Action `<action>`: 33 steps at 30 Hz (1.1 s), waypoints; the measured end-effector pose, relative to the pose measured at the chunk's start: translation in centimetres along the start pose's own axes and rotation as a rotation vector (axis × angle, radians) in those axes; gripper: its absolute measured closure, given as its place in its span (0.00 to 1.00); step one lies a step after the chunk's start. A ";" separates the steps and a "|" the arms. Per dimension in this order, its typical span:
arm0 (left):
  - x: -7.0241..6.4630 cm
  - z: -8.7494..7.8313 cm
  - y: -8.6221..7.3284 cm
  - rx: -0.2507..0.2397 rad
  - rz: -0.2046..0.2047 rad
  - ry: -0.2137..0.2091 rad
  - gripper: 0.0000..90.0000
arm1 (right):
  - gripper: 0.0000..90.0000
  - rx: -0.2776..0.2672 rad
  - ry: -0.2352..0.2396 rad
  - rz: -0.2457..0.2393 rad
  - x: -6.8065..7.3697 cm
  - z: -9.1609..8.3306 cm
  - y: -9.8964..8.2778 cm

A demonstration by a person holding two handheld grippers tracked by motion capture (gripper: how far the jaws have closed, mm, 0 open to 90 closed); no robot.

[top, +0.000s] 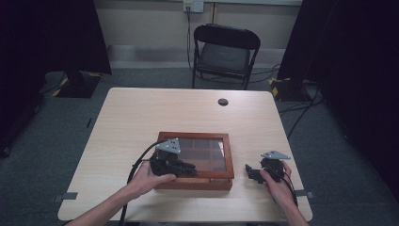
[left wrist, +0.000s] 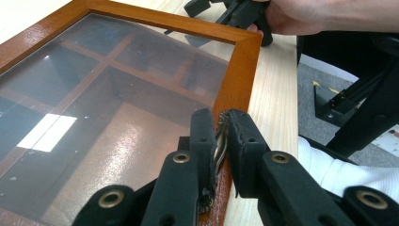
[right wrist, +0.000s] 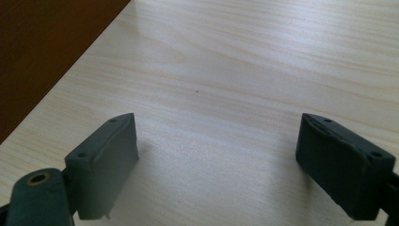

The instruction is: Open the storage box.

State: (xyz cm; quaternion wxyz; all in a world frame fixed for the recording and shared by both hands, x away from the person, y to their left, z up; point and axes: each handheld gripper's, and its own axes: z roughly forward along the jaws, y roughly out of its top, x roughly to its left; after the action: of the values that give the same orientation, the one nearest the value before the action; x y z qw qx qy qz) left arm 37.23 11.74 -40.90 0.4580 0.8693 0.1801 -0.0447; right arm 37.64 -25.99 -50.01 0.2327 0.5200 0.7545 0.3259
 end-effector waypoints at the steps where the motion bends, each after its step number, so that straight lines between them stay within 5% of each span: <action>1: 0.0 -0.1 0.2 -0.007 -0.006 -0.005 0.90 | 0.14 0.000 0.000 0.000 0.0 0.0 0.0; 33: 0.4 -1.3 2.1 -0.021 -0.026 -0.005 0.90 | 0.14 0.001 0.002 -0.001 0.0 0.0 0.0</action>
State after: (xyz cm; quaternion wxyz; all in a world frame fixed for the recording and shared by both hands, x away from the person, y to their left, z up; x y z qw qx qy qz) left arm 38.18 11.81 -38.63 0.4670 0.8620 0.1906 -0.0507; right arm 37.66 -26.01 -50.01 0.2319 0.5193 0.7552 0.3259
